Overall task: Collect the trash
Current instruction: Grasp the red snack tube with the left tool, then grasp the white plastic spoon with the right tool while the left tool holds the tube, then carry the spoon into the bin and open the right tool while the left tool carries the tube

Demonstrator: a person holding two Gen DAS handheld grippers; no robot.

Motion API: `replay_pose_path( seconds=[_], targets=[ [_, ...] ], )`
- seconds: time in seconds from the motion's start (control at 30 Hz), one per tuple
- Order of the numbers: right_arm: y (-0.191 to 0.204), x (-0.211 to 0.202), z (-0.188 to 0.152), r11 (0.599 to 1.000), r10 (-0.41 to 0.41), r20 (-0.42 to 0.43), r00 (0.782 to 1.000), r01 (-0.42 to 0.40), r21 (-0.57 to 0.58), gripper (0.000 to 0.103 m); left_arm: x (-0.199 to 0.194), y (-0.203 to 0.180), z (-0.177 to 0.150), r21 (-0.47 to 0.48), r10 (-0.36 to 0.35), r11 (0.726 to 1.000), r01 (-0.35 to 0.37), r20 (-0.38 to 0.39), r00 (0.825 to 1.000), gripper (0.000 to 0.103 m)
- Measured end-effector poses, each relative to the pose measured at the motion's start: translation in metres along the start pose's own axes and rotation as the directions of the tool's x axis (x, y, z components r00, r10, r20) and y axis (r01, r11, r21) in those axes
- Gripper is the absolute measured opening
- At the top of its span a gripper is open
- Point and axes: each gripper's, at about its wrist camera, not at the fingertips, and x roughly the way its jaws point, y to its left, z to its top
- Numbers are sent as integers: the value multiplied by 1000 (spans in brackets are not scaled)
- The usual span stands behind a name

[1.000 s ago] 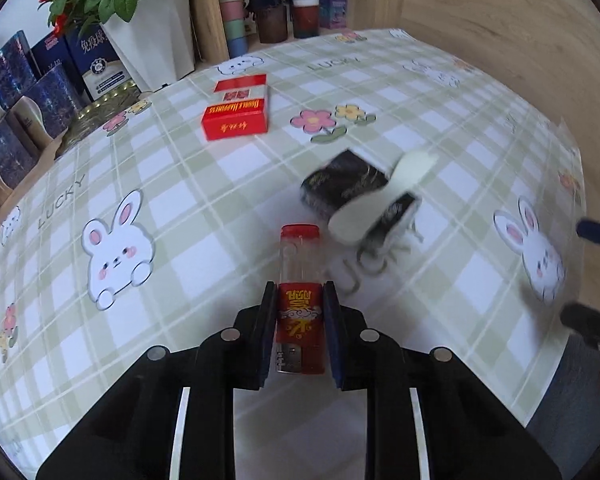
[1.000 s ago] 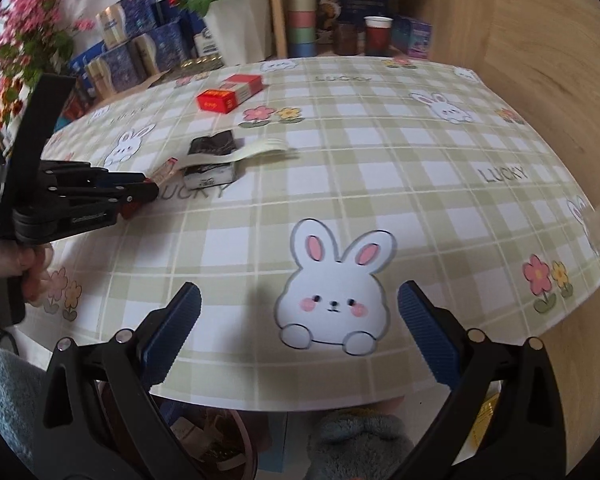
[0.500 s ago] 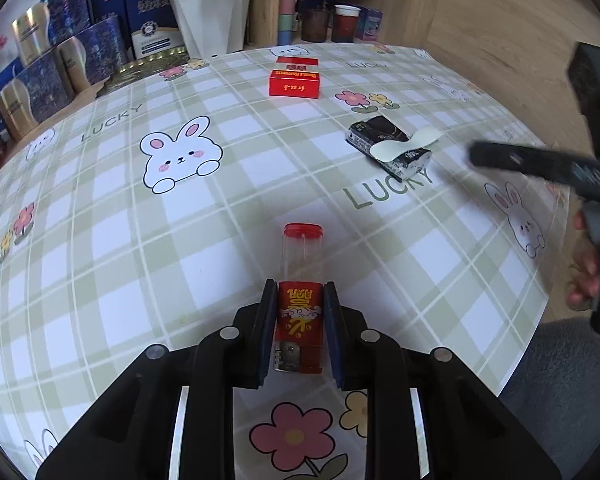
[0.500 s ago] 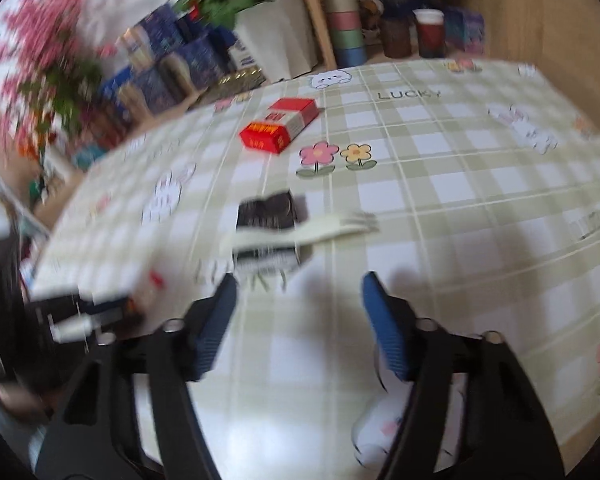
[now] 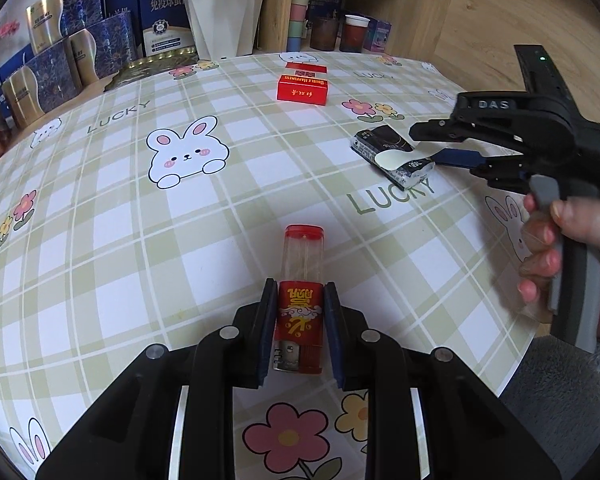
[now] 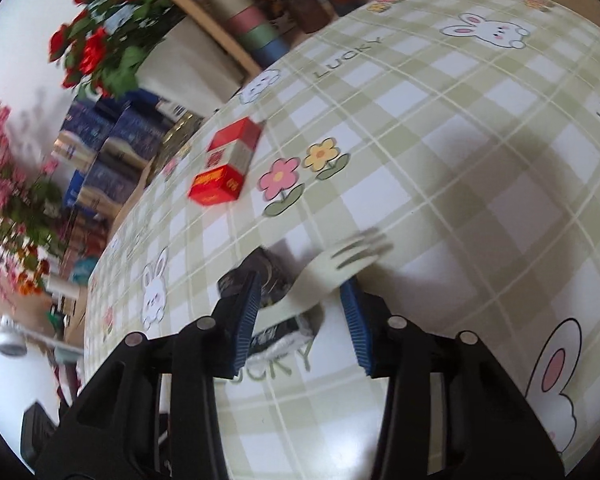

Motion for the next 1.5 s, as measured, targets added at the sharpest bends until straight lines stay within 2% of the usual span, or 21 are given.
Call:
replay_pose_path(
  seconds=[0.03, 0.07, 0.13, 0.27, 0.4, 0.53, 0.63, 0.83, 1.0, 1.1, 1.2, 1.33, 1.5],
  targets=[
    [-2, 2, 1, 1000, -3, 0, 1000, 2, 14, 22, 0, 0, 0, 0, 0, 1000, 0, 0, 1000, 23],
    [-7, 2, 1, 999, -4, 2, 1000, 4, 45, 16, 0, -1, 0, 0, 1, 1000, -1, 1, 1000, 23],
    [-16, -2, -1, 995, 22, 28, 999, -24, 101, 13, 0, -1, -1, 5, 4, 1000, -4, 4, 1000, 23],
    [-14, -15, -2, 995, 66, 59, 996, -70, 64, 7, 0, -1, -1, 3, 4, 1000, -4, 8, 1000, 23],
    [-4, -37, -3, 993, 122, 101, 987, -121, -18, 7, 0, 0, 0, -4, 1, 1000, -1, 10, 1000, 23],
    [7, -54, -4, 990, 120, 118, 986, -109, -94, 7, 1, -5, 0, 16, 33, 999, -33, 11, 999, 23],
    [5, -72, -9, 988, 141, 132, 981, -131, -82, 7, -1, -10, -2, 26, 58, 998, -59, 10, 998, 22],
    [-4, -105, -45, 982, 158, 126, 979, -142, -123, 7, -10, -8, -10, 23, 60, 998, -59, -21, 998, 22],
    [-20, -133, -81, 980, 162, 134, 978, -143, -141, 7, -38, -2, -22, -24, 41, 999, -40, 1, 999, 22],
    [-30, -143, -103, 978, 161, 106, 981, -144, -153, 7, -59, -2, -31, -53, 26, 998, -25, 31, 999, 22],
    [-32, -151, -128, 963, 170, 59, 984, -153, -221, 7, -90, -3, -46, -98, 2, 995, 5, 77, 997, 22],
    [-25, -154, -161, 926, 135, -20, 991, -133, -352, 7, -118, -6, -67, -154, -12, 988, 29, 113, 993, 22],
    [-15, -144, -205, 873, 84, -139, 987, -140, -467, 7, -140, -15, -92, -158, -20, 987, 41, 134, 991, 22]
  ],
)
